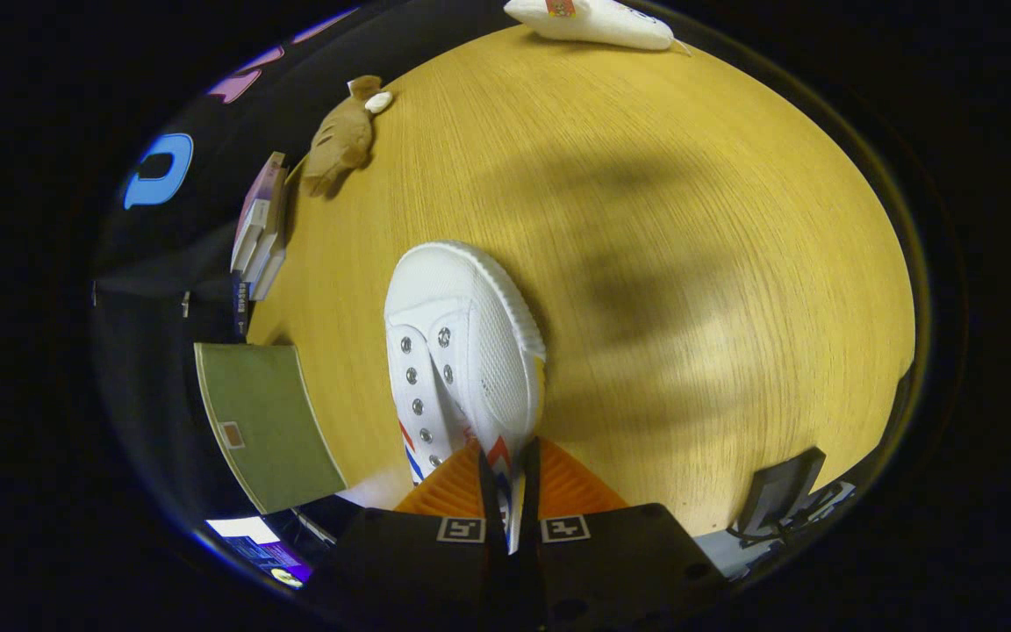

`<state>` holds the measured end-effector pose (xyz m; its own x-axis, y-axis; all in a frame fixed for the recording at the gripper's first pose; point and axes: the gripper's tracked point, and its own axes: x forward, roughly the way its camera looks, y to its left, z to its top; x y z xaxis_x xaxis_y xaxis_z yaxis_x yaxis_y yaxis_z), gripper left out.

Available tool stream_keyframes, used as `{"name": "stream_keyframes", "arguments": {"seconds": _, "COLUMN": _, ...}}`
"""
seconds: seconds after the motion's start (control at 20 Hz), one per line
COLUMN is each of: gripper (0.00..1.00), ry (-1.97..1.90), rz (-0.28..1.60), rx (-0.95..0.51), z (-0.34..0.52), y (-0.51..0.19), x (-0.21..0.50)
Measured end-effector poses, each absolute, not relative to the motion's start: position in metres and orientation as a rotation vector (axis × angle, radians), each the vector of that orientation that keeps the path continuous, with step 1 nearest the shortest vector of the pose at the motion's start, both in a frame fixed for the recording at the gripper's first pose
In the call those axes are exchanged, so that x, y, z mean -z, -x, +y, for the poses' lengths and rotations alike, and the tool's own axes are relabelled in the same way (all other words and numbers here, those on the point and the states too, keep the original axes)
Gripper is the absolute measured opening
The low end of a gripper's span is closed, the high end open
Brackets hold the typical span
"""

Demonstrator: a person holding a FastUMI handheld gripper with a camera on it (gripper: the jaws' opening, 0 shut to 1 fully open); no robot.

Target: Open the storage box then place both shoes into the box .Put the left shoe in first, then the right shoe, with the right side of both shoes facing outward in a uniform manner.

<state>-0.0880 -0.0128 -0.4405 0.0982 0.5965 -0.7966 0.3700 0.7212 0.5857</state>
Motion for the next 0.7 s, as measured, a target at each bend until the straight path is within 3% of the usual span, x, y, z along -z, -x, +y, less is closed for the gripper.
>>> {"name": "stream_keyframes", "arguments": {"seconds": 0.3, "gripper": 0.08, "ry": -0.871, "rz": 1.388, "rx": -0.260, "z": 0.029, "y": 0.062, "x": 0.347}}
{"name": "stream_keyframes", "arguments": {"seconds": 0.7, "gripper": 0.08, "ry": -0.871, "rz": 1.265, "rx": -0.486, "z": 0.157, "y": 0.032, "x": 0.212}}
